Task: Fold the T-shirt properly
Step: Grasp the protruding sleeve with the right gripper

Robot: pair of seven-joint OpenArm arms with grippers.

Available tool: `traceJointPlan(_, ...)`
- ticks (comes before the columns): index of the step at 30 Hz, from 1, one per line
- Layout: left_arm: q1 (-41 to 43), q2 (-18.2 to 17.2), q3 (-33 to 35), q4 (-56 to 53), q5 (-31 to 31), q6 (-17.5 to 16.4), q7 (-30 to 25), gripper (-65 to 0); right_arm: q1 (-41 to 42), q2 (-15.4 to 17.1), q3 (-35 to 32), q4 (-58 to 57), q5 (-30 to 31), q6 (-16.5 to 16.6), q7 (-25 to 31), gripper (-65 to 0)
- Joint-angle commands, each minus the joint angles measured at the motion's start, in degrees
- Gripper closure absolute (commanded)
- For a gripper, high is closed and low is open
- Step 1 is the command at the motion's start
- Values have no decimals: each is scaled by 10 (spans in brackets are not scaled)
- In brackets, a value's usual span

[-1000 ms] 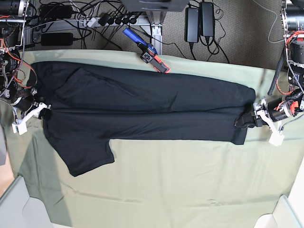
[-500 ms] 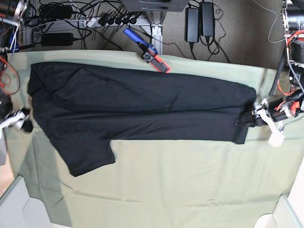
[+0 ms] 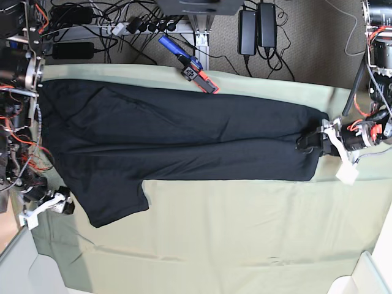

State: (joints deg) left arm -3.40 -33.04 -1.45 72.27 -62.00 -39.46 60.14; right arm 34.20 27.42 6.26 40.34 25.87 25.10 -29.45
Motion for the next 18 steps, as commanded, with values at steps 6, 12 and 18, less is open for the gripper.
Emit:
traceJointPlan(6,-12,-11,-4,9,-11,-5,-8,-349,19,-33,-8,-19,-31,26,31,-445)
traceJointPlan(12,-12,-11,-4,9,-12,-5,-8,-349,22,-62,-8,-16,-30,26,31,-445)
traceJointPlan(18,-12,-11,-4,9,-11,-5,-12,-349,22,-66,-8,-16,-30,27,30,-445)
